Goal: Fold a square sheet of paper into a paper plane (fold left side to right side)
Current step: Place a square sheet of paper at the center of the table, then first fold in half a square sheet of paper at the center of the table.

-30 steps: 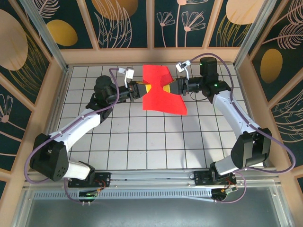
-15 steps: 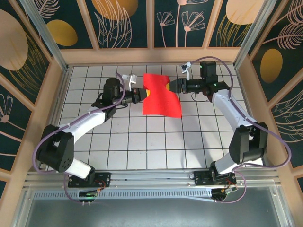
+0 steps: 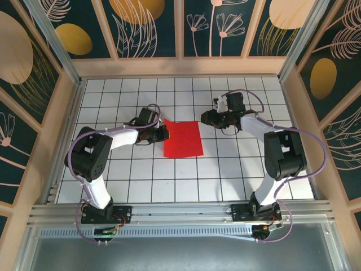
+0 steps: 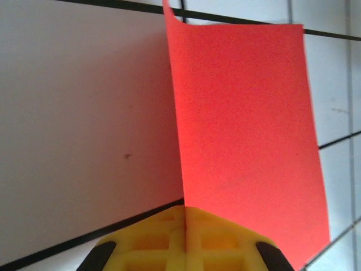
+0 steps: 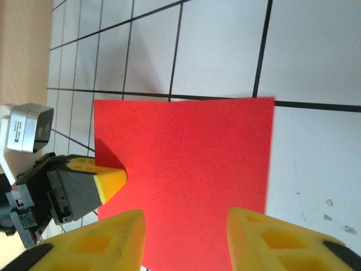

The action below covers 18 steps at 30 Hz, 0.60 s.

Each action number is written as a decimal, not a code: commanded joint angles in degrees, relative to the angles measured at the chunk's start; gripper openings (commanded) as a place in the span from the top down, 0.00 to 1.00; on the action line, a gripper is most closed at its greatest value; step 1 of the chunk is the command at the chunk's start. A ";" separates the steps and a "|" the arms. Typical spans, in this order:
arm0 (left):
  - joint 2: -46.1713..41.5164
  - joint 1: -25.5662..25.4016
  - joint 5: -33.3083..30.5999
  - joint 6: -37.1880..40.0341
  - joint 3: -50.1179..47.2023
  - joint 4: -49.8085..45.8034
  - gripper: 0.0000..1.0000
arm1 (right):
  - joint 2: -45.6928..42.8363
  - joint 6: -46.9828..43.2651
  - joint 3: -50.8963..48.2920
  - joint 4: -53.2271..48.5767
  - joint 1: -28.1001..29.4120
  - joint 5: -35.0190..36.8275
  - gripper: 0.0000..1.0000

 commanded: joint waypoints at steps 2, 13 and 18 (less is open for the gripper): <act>0.25 0.42 -3.15 1.86 2.84 -2.76 1.00 | 3.53 2.13 -0.16 2.93 1.76 3.36 0.68; 0.02 0.42 -2.77 2.01 3.19 -2.72 1.00 | 10.50 1.83 2.04 0.63 4.41 5.25 1.00; 0.23 0.42 -1.99 2.74 4.01 -3.24 1.00 | 12.81 1.01 2.82 -0.30 4.91 4.97 1.00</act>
